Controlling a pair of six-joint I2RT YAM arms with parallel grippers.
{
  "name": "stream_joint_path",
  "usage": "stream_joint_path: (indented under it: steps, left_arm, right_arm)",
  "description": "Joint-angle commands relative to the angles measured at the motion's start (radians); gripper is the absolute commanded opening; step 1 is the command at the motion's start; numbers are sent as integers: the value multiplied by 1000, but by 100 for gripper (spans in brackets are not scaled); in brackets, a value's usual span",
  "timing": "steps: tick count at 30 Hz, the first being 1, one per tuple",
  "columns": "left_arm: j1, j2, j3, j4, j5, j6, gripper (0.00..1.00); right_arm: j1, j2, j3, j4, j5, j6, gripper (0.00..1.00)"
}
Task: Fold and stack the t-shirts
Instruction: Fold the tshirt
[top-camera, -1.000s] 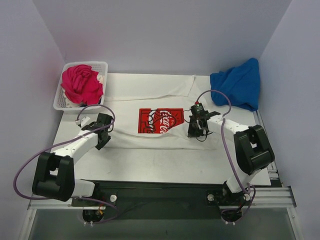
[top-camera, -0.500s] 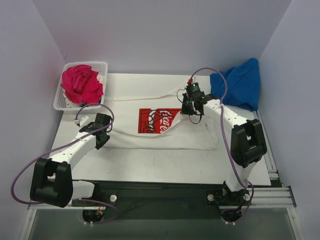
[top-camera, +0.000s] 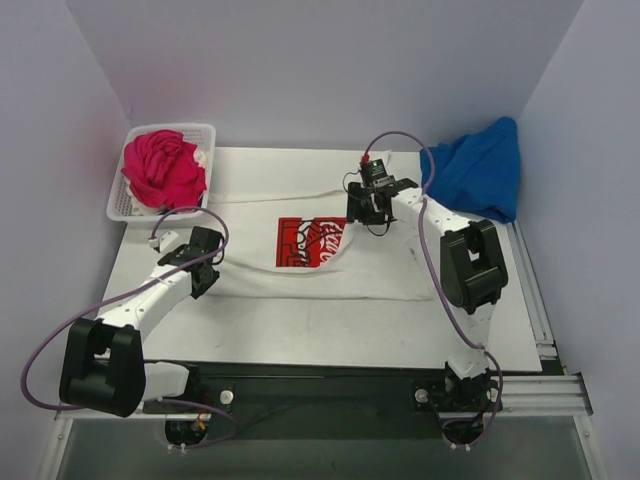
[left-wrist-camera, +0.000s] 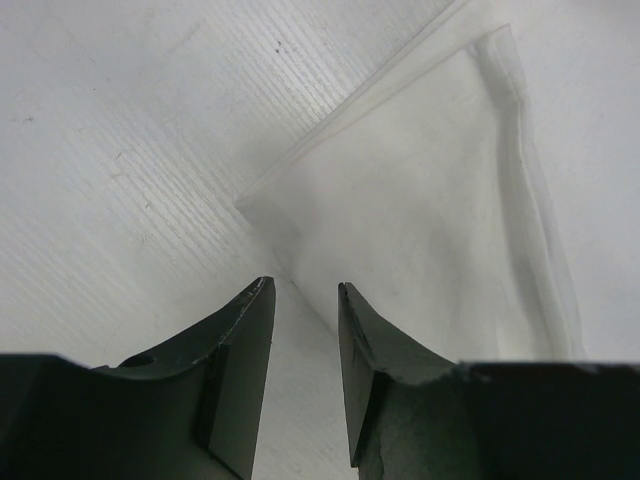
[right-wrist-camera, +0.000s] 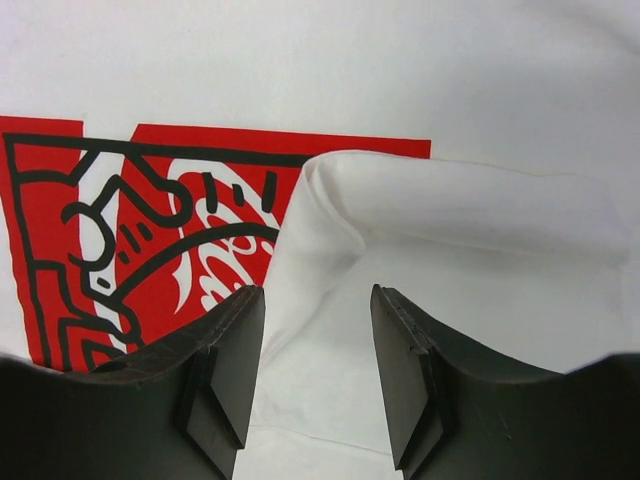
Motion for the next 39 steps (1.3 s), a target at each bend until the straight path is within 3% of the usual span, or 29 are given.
stream_joint_path:
  steps: [1,9,18,24,30,34,39]
  left_arm:
    - [1,-25,1,34,3,23,42]
    - [-1,12,14,63,28,33,42]
    - [-2,-10,-3,60,31,34,42]
    - [-4,-11,0,61,28,37,42]
    - [-2,2,7,65,30,37,42]
    - [-2,2,6,68,22,37,42]
    - [-2,25,15,91,16,37,42]
  right_arm:
    - [-6,-109,-24,-16,57,-16,47]
    - [-9,-122,-167,-34,119,22,43]
    - [8,125,13,-26,192,-25,40]
    - [31,150,79,-26,180,-31,39]
    - [43,171,128,-20,99,-50,38]
    - [49,163,132,20,-85,-91,35]
    - [43,147,137,55,-208,-96,34]
